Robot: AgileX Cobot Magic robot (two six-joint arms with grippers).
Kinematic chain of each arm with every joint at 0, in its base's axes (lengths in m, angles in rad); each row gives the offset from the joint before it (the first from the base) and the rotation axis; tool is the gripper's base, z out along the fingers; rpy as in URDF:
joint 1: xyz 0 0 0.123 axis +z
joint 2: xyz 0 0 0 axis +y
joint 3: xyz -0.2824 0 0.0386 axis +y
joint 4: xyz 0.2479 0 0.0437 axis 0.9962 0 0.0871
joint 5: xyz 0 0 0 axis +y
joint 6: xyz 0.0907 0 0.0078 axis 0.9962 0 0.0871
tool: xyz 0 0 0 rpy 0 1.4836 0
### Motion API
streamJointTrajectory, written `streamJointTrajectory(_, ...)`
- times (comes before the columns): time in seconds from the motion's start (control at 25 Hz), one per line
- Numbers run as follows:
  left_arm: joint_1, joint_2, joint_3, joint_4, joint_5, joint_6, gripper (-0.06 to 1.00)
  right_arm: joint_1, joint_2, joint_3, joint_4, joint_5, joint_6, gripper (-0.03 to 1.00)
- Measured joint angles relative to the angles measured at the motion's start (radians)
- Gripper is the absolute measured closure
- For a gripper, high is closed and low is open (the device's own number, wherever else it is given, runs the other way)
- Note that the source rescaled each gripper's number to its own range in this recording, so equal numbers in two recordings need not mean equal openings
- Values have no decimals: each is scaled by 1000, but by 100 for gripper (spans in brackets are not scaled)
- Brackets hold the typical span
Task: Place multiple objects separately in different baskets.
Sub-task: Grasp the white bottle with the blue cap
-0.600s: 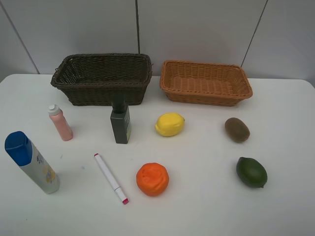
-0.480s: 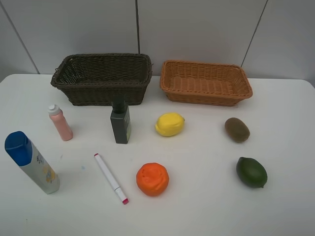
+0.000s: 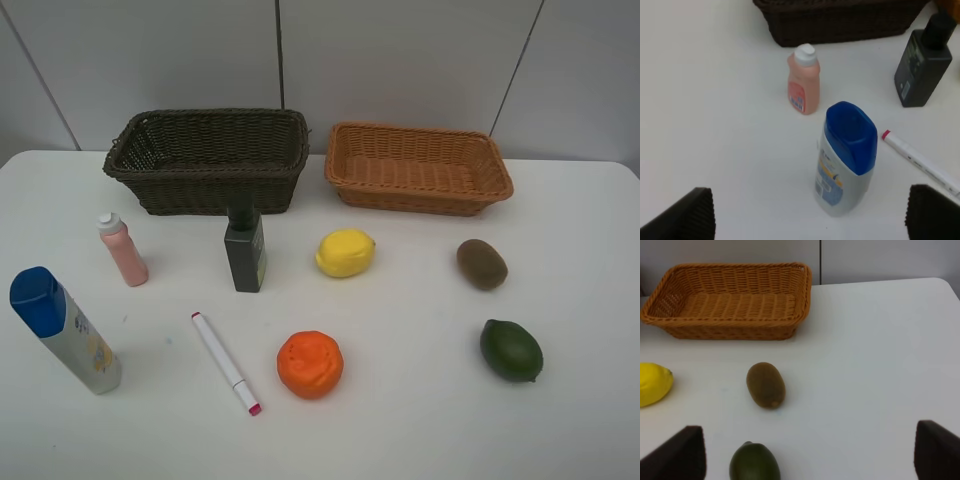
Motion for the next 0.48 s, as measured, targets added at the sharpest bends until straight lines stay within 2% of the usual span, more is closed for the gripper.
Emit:
streamJointTrajectory(0.28, 0, 489, -164, -44, 12, -61, -6, 0, 0, 0, 0, 0, 0, 1)
streamJointTrajectory(0.48, 0, 829, -275, -106, 127, -141, -6, 0, 0, 0, 0, 0, 0, 1)
